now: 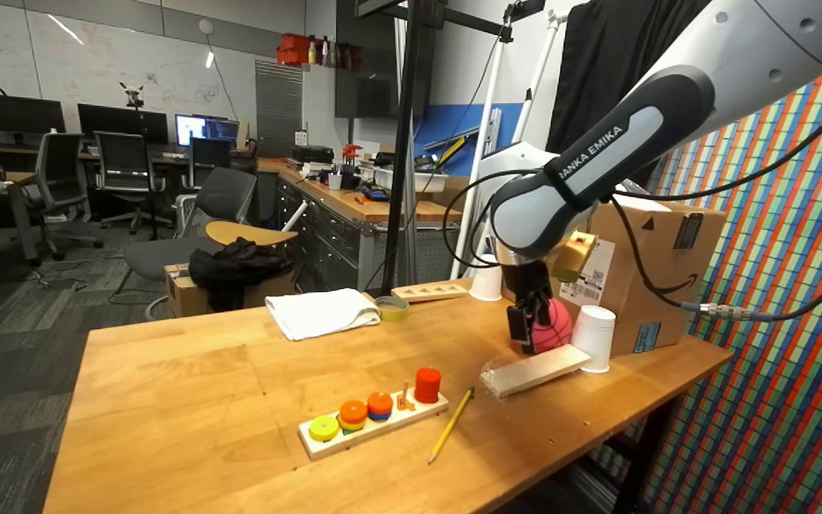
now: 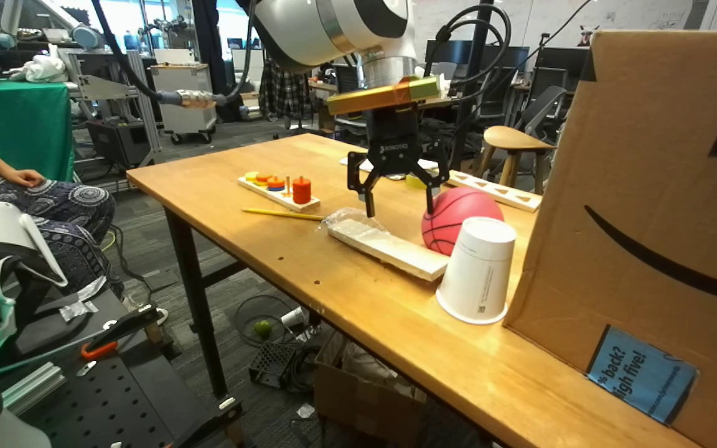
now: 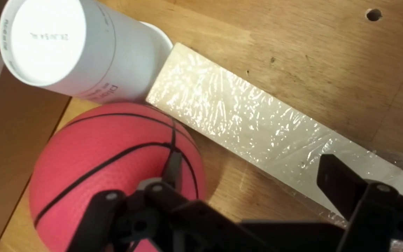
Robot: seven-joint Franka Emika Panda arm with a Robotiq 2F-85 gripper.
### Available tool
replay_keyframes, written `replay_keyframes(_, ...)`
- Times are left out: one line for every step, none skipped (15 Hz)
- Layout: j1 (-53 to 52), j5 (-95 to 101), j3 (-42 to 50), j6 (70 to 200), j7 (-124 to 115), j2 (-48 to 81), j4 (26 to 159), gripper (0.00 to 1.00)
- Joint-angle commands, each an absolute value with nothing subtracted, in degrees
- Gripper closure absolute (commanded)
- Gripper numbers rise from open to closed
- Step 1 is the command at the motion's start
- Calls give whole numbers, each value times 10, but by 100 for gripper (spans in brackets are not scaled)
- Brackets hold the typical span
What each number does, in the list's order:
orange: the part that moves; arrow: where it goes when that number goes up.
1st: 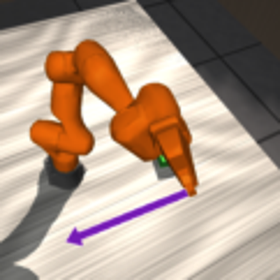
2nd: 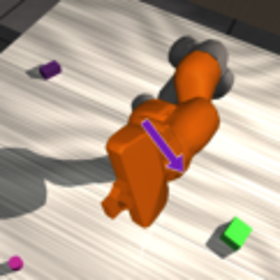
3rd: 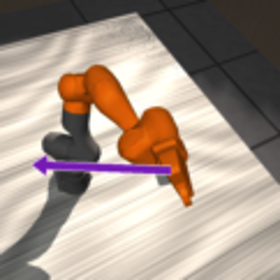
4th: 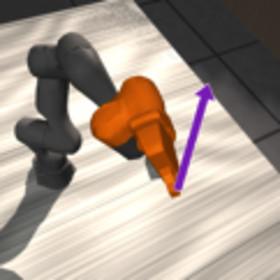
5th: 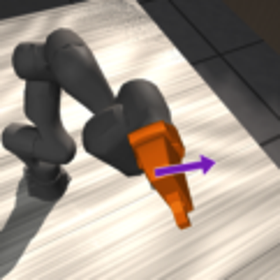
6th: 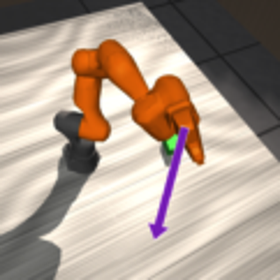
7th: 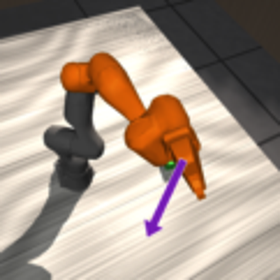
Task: Push the ball towards the box
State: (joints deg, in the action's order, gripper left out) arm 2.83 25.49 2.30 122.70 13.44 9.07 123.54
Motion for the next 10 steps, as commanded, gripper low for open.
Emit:
replay_keyframes(33,239,27,1239,141,97,1219,0)
replay_keyframes(27,269,31,1256,108,87,1226,0)
replay_keyframes(20,316,34,1277,72,66,1240,0)
replay_keyframes(16,344,34,1282,55,54,1245,0)
replay_keyframes(11,379,31,1286,39,28,1262,0)
replay_keyframes(7,412,27,1288,19,7,1276,0)
replay_keyframes(3,445,22,1291,-1,-14,1293,0)
replay_keyframes(-1,478,16,1291,-21,-37,1310,0)
replay_keyframes(-3,510,10,1292,-44,-54,1321,0)
replay_keyframes(-4,542,5,1296,-69,-67,1330,0)
